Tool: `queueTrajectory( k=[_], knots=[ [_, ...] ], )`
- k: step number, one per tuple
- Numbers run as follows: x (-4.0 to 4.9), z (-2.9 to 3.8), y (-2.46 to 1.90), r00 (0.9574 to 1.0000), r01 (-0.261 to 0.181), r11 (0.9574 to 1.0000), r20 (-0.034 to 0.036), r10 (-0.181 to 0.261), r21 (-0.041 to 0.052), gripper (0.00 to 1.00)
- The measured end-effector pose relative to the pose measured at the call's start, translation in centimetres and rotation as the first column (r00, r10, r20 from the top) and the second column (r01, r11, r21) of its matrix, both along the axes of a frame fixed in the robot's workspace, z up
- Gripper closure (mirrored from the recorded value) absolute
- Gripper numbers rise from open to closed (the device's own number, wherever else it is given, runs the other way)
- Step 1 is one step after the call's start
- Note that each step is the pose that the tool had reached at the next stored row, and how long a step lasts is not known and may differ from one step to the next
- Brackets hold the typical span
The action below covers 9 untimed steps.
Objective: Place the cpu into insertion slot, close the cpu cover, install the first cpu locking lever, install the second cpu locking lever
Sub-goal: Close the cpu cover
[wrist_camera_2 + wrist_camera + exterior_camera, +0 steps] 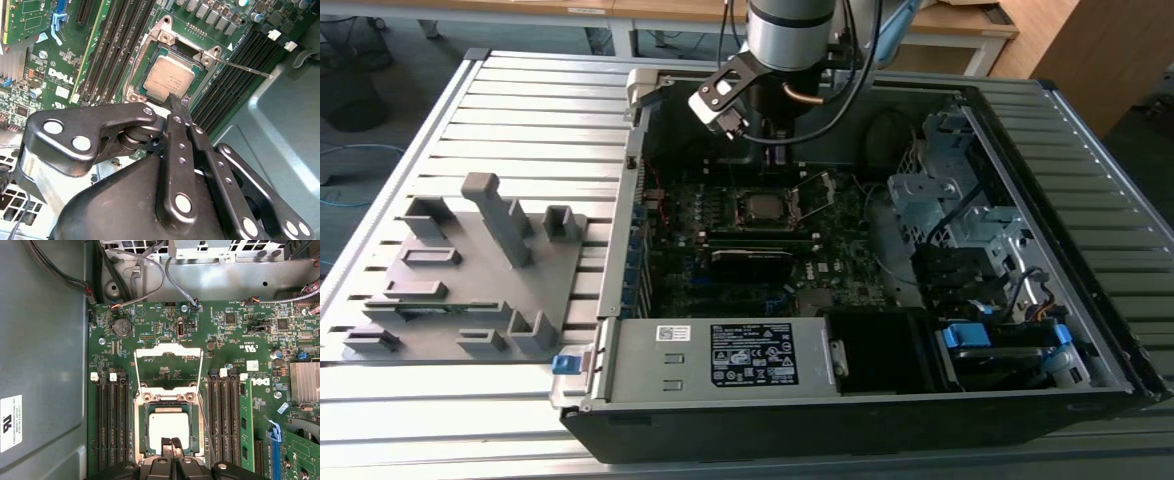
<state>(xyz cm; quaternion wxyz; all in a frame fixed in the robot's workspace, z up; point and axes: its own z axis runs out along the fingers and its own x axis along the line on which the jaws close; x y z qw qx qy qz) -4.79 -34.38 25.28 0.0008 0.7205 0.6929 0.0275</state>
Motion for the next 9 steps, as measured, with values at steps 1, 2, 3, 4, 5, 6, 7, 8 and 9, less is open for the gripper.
queueTrajectory(
  k=[1,2,3,4,5,6,7,8,9],
  knots=[
    [0.0,0.01,0.0,1.0,0.0,1.0,0.0,0.0,0.0,0.9],
    [0.0,0.04,0.0,1.0,0.0,1.0,-0.0002,0.0,-0.0003,0.9],
    [0.0,0.09,-0.01,1.0,0.0,1.0,-0.0004,0.0,-0.0006,0.9],
    [0.0,0.12,0.0,1.0,0.0,1.0,-0.0002,0.0,-0.0004,0.9],
    [0.0,0.14,0.0,1.0,0.0,1.0,0.0,0.0,-0.0001,0.9],
    [0.0,0.17,0.0,1.0,0.0,1.0,0.0,0.0,-0.0001,0.9],
    [0.0,0.18,0.0,1.0,0.0,1.0,0.0001,0.0,0.0002,0.9],
    [0.0,0.18,0.0,1.0,0.0,1.0,0.0002,0.0,0.0003,0.9],
    [0.0,0.18,0.0,1.0,0.0,1.0,0.0002,0.0,0.0002,0.9]
  ],
)
